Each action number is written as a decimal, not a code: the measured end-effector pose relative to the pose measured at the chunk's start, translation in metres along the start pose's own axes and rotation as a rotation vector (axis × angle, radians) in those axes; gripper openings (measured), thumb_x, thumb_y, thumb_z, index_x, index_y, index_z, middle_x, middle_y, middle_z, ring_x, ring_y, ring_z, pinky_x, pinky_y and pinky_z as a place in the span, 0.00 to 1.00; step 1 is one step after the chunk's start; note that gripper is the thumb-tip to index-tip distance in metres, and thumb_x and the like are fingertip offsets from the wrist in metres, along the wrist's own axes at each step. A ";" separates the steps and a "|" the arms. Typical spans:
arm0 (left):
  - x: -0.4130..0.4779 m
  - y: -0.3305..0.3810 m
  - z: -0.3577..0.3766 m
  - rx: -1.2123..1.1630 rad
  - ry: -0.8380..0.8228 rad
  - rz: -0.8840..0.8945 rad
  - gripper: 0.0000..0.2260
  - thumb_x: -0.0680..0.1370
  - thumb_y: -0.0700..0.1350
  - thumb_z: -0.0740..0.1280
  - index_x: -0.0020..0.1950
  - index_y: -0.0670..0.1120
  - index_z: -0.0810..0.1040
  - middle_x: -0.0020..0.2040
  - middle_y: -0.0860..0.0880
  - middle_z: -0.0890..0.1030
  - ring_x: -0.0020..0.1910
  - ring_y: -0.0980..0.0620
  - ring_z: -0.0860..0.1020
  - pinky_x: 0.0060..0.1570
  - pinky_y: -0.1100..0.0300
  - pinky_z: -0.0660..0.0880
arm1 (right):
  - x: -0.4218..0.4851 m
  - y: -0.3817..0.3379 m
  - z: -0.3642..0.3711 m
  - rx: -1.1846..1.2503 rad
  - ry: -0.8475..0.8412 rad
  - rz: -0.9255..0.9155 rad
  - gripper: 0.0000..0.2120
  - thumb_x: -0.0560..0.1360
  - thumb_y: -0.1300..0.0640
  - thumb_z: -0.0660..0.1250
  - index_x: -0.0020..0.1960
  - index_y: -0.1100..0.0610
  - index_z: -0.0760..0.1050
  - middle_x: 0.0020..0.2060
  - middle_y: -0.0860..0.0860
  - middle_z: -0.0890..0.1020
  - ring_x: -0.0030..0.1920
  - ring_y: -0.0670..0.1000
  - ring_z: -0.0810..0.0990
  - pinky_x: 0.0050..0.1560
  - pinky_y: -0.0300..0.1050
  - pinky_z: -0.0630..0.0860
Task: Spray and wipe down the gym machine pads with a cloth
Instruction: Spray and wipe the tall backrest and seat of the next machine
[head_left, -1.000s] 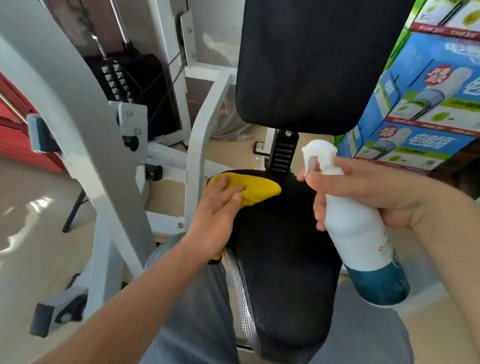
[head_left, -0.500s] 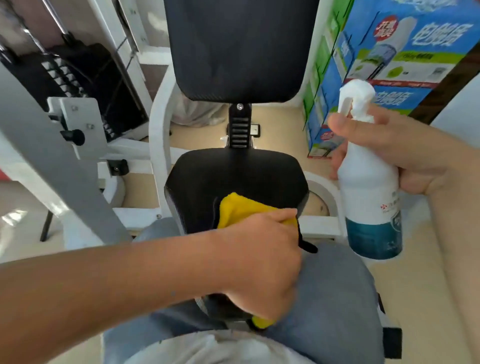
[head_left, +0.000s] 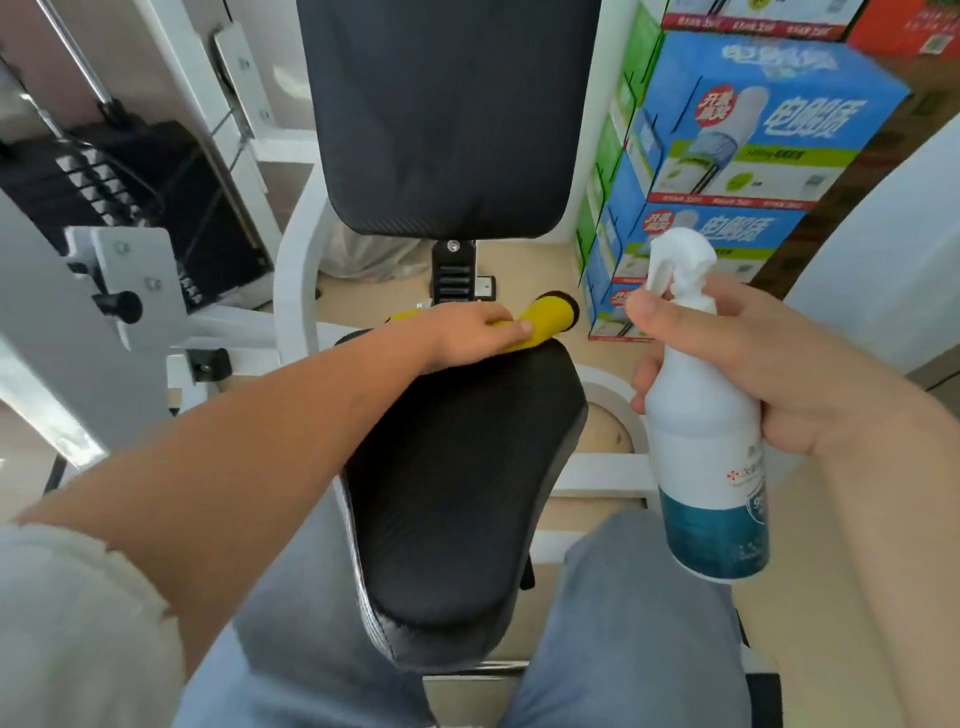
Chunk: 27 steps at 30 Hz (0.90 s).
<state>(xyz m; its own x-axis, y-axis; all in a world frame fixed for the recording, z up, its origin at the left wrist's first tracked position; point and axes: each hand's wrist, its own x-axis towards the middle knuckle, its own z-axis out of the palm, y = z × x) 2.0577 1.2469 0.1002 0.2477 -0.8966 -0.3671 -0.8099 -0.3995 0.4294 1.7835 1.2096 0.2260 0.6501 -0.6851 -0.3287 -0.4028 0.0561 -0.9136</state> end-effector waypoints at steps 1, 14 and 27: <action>-0.010 -0.013 -0.002 0.044 0.025 -0.010 0.33 0.78 0.74 0.53 0.80 0.60 0.66 0.79 0.49 0.68 0.77 0.43 0.67 0.75 0.44 0.63 | 0.003 -0.002 0.002 0.002 -0.003 -0.004 0.23 0.64 0.39 0.77 0.54 0.49 0.79 0.37 0.58 0.88 0.35 0.55 0.87 0.36 0.48 0.86; -0.233 0.089 0.035 -0.105 -0.191 0.007 0.24 0.87 0.58 0.45 0.81 0.57 0.64 0.83 0.55 0.62 0.82 0.52 0.56 0.82 0.48 0.47 | -0.085 -0.161 0.039 0.076 -0.047 0.144 0.30 0.68 0.35 0.82 0.61 0.51 0.79 0.39 0.55 0.89 0.38 0.50 0.89 0.42 0.48 0.83; -0.390 0.267 -0.200 -1.128 -0.065 -0.399 0.08 0.79 0.59 0.70 0.52 0.58 0.84 0.44 0.57 0.86 0.46 0.58 0.84 0.43 0.63 0.77 | -0.257 -0.318 -0.046 0.163 0.174 0.104 0.28 0.67 0.34 0.80 0.63 0.39 0.76 0.44 0.55 0.88 0.47 0.58 0.89 0.53 0.59 0.86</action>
<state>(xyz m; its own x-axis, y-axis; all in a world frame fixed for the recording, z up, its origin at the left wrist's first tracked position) 1.8510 1.4523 0.5228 0.3213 -0.6733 -0.6659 0.2488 -0.6184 0.7454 1.7148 1.3343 0.6125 0.4847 -0.7833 -0.3892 -0.3433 0.2389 -0.9083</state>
